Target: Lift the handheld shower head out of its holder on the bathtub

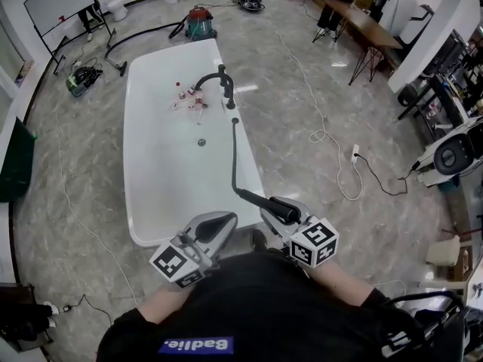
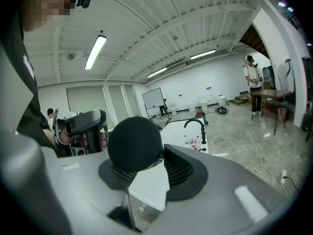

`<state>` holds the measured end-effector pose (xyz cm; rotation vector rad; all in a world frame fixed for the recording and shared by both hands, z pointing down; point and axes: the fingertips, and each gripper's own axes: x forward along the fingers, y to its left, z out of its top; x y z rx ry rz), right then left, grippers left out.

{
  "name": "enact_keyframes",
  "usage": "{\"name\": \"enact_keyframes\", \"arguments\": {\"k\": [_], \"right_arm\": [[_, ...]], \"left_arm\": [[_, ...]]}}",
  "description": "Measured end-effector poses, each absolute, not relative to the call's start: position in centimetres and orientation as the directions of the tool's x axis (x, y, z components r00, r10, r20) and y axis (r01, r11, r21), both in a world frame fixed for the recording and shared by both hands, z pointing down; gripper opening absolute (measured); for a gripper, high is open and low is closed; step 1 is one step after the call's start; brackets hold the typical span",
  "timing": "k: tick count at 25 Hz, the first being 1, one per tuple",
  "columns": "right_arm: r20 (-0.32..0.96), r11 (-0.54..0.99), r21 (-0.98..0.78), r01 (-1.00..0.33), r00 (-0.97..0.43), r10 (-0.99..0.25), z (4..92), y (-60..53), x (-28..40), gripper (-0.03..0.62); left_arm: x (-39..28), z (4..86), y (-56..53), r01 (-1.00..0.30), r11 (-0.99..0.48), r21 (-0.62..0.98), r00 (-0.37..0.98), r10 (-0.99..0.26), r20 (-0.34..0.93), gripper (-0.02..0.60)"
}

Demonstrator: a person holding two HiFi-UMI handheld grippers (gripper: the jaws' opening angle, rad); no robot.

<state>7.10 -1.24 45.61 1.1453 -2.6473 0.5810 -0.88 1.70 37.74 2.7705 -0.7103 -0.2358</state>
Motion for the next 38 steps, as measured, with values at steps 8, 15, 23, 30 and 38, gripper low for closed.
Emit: {"name": "enact_keyframes", "arguments": {"k": [8, 15, 23, 30, 38], "right_arm": [[0.309, 0.658, -0.252, -0.709, -0.704, -0.640, 44.1, -2.7, 6.3, 0.134], [0.305, 0.673, -0.249, -0.696, -0.716, -0.628, 44.1, -3.2, 6.1, 0.133], [0.301, 0.684, -0.250, -0.685, -0.726, -0.618, 43.7, -3.8, 6.1, 0.133], [0.306, 0.690, -0.248, -0.680, -0.731, -0.610, 43.5, -3.8, 6.1, 0.134], [0.306, 0.695, -0.246, -0.675, -0.735, -0.606, 43.1, -3.9, 5.9, 0.133]], "left_arm": [[0.0, 37.7, 1.2, -0.444, -0.845, 0.299, 0.872, -0.484, -0.073, -0.006], [0.4, 37.8, 0.3, -0.445, -0.848, 0.286, 0.874, -0.481, -0.067, -0.006], [0.5, 37.7, 0.0, -0.444, -0.848, 0.289, 0.877, -0.477, -0.056, -0.006], [0.6, 37.7, 0.2, -0.447, -0.846, 0.290, 0.877, -0.479, -0.046, -0.006], [0.3, 37.3, 0.0, -0.458, -0.842, 0.285, 0.869, -0.492, -0.057, -0.006]]}}
